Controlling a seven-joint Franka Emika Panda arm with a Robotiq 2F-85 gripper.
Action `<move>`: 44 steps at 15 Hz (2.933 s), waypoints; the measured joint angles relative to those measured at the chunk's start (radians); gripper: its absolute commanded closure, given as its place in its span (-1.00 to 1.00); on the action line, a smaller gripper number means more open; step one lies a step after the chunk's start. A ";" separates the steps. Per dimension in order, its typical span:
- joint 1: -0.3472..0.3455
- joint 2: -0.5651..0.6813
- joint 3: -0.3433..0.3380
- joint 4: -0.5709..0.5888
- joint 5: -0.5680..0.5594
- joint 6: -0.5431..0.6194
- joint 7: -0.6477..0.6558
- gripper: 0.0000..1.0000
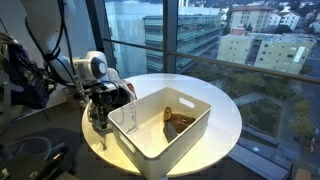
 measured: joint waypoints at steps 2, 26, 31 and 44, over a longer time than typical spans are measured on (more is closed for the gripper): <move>0.008 0.000 0.000 0.025 -0.008 -0.102 0.029 1.00; 0.110 -0.140 0.094 0.271 -0.693 -0.737 0.584 0.90; 0.081 -0.128 0.114 0.257 -0.755 -0.780 0.589 -0.11; -0.109 -0.293 0.161 0.112 -0.742 -0.584 0.486 -1.00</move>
